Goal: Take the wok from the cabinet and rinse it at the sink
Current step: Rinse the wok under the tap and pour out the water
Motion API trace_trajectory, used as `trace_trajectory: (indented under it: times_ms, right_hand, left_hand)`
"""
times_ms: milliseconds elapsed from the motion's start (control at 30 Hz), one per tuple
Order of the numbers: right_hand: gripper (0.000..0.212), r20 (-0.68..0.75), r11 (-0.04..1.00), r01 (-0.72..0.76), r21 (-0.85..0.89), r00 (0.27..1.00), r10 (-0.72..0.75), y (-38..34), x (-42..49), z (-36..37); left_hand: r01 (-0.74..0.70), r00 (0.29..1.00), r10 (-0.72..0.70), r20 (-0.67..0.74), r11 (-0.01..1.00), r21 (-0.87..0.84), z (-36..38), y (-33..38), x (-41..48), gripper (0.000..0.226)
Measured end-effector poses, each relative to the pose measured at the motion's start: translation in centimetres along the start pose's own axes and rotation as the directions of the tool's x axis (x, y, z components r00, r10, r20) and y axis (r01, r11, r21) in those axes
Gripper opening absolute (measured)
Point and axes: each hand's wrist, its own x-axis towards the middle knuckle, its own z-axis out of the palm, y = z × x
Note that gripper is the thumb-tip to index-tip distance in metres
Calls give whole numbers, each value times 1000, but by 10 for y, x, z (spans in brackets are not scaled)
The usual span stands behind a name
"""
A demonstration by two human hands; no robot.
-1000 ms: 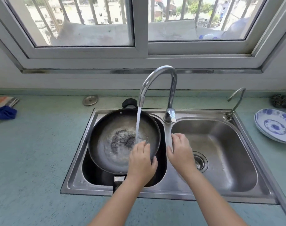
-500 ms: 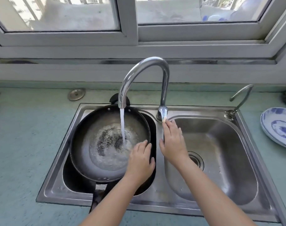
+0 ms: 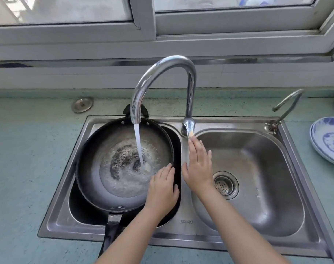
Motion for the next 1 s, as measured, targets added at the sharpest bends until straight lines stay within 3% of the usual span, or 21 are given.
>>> trace_trajectory:
  times_ms: [400, 567, 767, 1000]
  right_hand:
    - [74, -1, 997, 7, -83, 1000, -7, 3, -2, 5]
    - [74, 94, 996, -48, -81, 994, 56, 0, -13, 11]
    - [66, 60, 984, -176, 13, 983, 175, -21, -18, 4]
    - [56, 28, 984, -150, 94, 989, 148, -68, -66, 5]
  left_hand:
    - [11, 1000, -11, 3, 1000, 18, -6, 0, -11, 52]
    - [-20, 999, 22, -34, 999, 35, -14, -4, -23, 51]
    - [17, 995, -15, -101, 1000, 20, -27, -18, -44, 49]
    - [84, 991, -90, -97, 994, -65, -44, -44, -87, 51]
